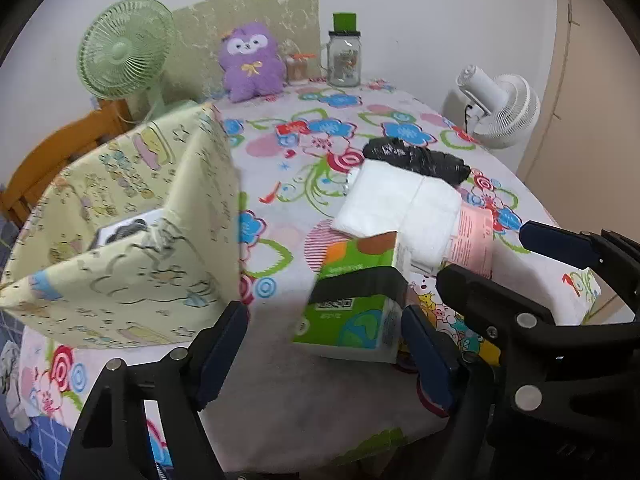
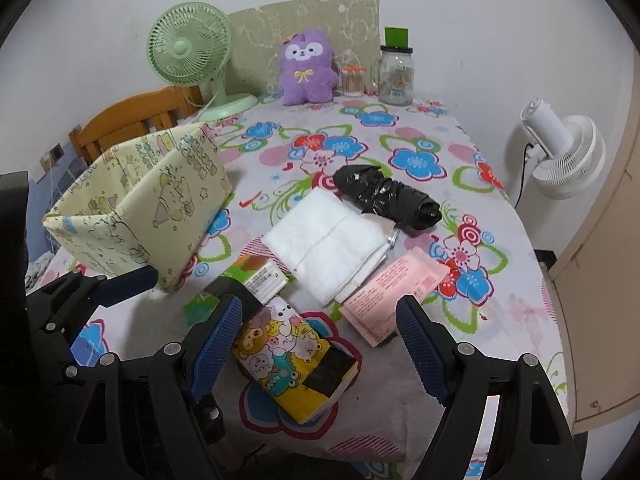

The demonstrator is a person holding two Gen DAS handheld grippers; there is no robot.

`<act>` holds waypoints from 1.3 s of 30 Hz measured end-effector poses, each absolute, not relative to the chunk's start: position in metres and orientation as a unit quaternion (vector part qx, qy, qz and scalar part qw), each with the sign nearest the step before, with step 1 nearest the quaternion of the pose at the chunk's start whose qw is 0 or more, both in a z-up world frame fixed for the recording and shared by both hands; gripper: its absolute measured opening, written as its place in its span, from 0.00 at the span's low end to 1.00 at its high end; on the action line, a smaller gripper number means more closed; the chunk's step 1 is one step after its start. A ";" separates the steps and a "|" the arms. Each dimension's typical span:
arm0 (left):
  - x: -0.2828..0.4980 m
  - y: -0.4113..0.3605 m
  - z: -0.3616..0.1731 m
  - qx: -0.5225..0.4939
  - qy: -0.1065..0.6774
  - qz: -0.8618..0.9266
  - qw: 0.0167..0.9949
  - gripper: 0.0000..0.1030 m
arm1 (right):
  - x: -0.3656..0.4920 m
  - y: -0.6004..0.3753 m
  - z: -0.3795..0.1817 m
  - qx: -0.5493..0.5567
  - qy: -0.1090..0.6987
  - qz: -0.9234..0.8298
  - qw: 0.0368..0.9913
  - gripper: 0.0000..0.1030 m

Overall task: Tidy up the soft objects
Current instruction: 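Grasp the green tissue pack with the left tool, then grasp the cartoon-print snack bag with the right tool while the left holds tissues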

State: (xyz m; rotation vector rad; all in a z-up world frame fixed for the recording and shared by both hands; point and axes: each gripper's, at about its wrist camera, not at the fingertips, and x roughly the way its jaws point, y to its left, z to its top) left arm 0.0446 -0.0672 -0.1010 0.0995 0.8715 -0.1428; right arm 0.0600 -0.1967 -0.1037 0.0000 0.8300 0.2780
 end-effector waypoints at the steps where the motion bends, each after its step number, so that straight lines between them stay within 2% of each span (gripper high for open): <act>1: 0.046 -0.067 -0.103 0.048 0.424 -0.072 0.901 0.79 | 0.062 -0.196 -0.106 0.001 0.405 0.132 0.905 0.80; 4: 0.053 -0.067 -0.110 0.047 0.434 -0.082 0.896 0.78 | 0.066 -0.196 -0.112 0.005 0.412 0.128 0.902 0.79; 6: 0.056 -0.066 -0.114 0.043 0.436 -0.088 0.895 0.71 | 0.068 -0.197 -0.115 0.013 0.416 0.128 0.900 0.80; 7: 0.057 -0.065 -0.114 0.039 0.436 -0.093 0.894 0.63 | 0.070 -0.198 -0.117 0.017 0.418 0.126 0.899 0.80; 8: 0.058 -0.064 -0.115 0.033 0.436 -0.101 0.894 0.59 | 0.070 -0.198 -0.118 0.019 0.419 0.126 0.899 0.80; 14: 0.056 -0.062 -0.116 0.013 0.437 -0.134 0.889 0.53 | 0.073 -0.197 -0.121 0.025 0.424 0.119 0.897 0.80; 28: 0.029 -0.047 -0.102 0.043 0.408 -0.107 0.905 0.50 | 0.056 -0.184 -0.115 0.012 0.418 0.113 0.901 0.80; 39: 0.019 -0.044 -0.118 0.064 0.414 -0.094 0.903 0.50 | 0.049 -0.173 -0.126 0.013 0.432 0.104 0.896 0.80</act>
